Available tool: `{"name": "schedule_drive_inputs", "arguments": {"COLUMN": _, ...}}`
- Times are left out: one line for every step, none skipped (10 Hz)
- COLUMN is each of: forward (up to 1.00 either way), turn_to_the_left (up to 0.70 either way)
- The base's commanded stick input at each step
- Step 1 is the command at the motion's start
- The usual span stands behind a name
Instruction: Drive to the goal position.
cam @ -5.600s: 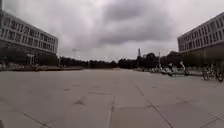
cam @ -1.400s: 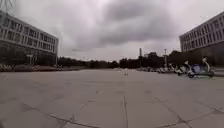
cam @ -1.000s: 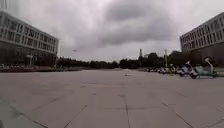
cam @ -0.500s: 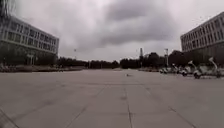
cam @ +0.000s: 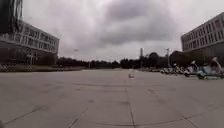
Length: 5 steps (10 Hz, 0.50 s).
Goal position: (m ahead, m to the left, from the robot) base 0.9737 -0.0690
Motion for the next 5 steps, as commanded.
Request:
{"name": "schedule_drive_inputs", "arguments": {"forward": 0.50, "turn_to_the_left": 0.00}}
{"name": "schedule_drive_inputs", "arguments": {"forward": 0.50, "turn_to_the_left": 0.00}}
{"name": "schedule_drive_inputs", "arguments": {"forward": 0.50, "turn_to_the_left": 0.00}}
{"name": "schedule_drive_inputs", "arguments": {"forward": 0.50, "turn_to_the_left": 0.00}}
{"name": "schedule_drive_inputs", "arguments": {"forward": 0.50, "turn_to_the_left": 0.00}}
